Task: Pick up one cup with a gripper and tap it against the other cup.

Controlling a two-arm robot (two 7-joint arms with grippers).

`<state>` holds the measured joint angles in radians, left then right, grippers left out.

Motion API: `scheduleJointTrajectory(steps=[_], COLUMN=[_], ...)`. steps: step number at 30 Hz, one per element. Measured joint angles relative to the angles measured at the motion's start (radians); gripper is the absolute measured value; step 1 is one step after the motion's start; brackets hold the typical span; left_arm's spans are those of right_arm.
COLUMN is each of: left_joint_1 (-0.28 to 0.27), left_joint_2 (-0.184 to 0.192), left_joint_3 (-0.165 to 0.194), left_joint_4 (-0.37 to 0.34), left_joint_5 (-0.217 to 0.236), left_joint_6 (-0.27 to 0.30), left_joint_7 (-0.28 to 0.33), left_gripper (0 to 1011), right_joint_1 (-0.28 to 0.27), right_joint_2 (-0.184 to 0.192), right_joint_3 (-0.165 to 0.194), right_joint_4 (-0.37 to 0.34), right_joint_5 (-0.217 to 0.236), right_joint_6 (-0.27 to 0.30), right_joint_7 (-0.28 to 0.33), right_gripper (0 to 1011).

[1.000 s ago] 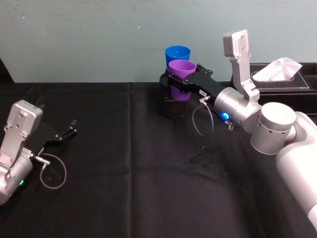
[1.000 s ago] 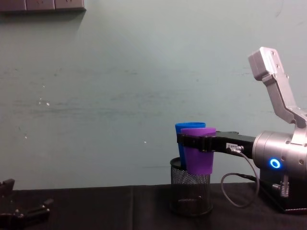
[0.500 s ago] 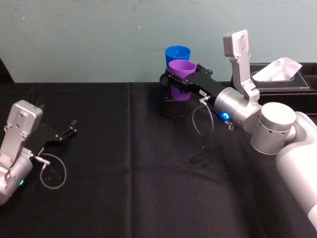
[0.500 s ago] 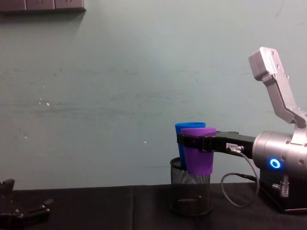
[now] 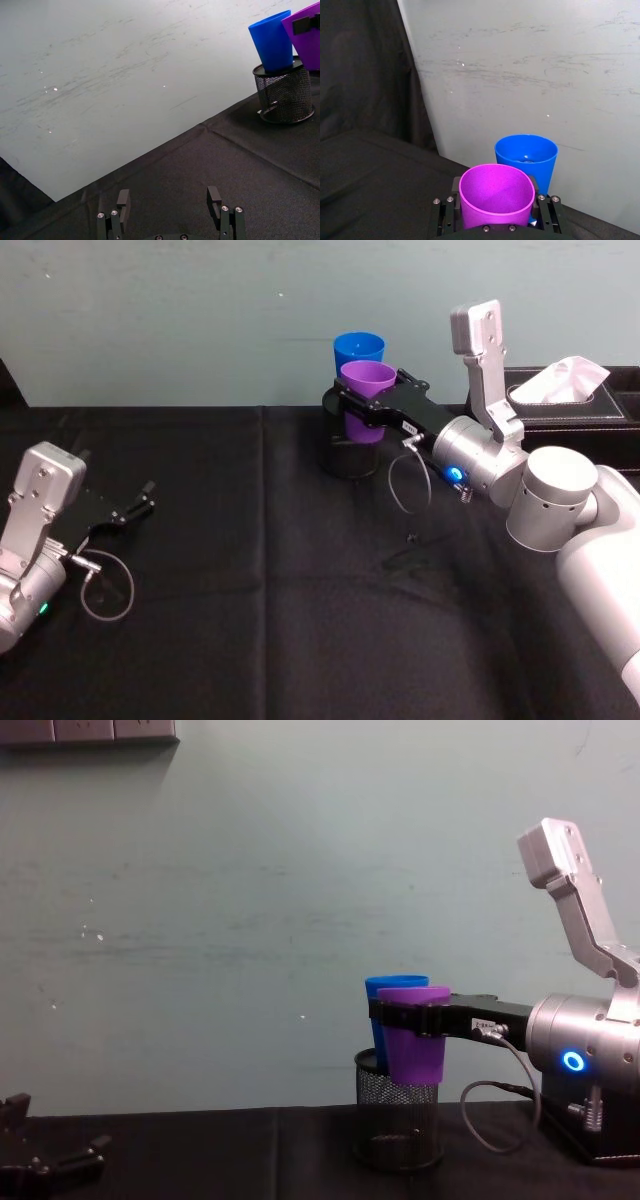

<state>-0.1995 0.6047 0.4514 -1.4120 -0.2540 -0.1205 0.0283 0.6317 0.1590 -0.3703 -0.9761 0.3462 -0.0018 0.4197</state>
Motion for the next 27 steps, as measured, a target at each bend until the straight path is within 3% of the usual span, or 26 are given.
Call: scheduleJointTrajectory(steps=[27], left_joint_1=[0.000], left_joint_2=[0.000], left_joint_3=[0.000], left_joint_4=[0.000], left_joint_5=[0.000], left_joint_6=[0.000], left_joint_7=[0.000], left_gripper=[1000], right_joint_1=[0.000], right_joint_2=[0.000], right_joint_3=[0.000], right_joint_4=[0.000], right_joint_5=[0.000], right_joint_6=[0.000], right_joint_7=[0.000], right_gripper=[746])
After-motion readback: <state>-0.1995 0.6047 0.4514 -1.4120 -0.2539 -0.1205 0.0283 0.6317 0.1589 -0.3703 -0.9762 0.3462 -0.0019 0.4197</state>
